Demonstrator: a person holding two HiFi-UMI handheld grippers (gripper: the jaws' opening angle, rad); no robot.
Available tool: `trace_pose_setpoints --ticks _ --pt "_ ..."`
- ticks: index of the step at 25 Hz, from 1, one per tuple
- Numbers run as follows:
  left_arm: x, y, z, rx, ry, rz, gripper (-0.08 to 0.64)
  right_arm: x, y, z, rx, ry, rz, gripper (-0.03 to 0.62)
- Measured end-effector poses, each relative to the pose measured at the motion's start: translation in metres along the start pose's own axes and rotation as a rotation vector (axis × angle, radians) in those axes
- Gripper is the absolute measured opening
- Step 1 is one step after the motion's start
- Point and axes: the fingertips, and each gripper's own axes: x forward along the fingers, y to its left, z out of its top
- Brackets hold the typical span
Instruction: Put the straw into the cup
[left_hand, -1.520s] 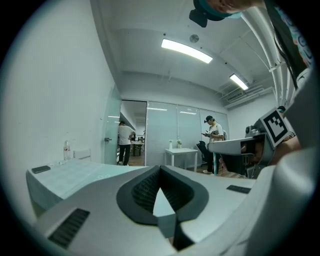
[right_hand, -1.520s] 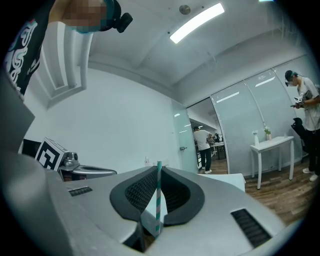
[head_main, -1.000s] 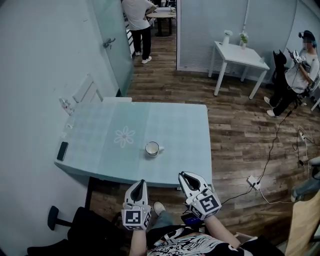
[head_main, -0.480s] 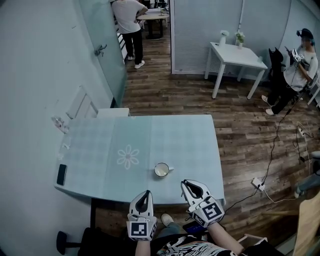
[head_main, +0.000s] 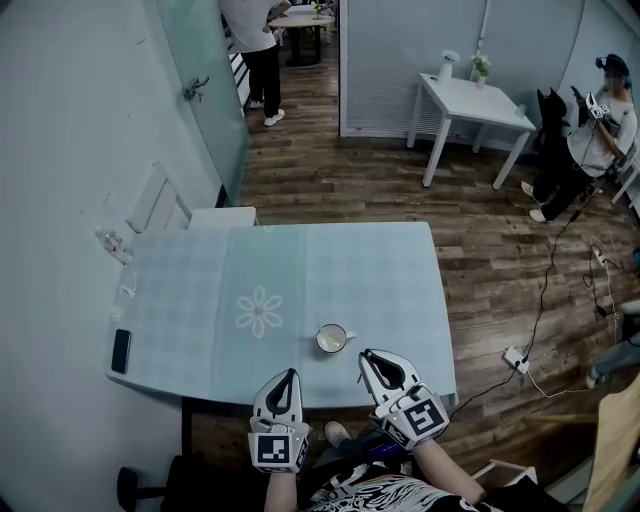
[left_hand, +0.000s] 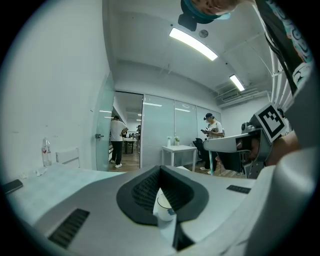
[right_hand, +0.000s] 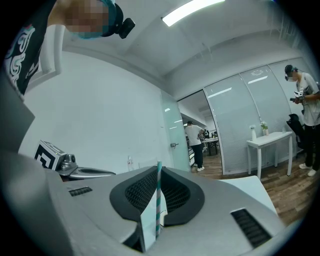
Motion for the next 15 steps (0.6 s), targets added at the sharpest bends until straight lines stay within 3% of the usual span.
trace_pose_setpoints --ticks 15 --pt "0.035 0.018 0.016 0.004 -0.007 0.048 0.012 0.034 -0.024 0.023 0.005 -0.041 0.028 0.041"
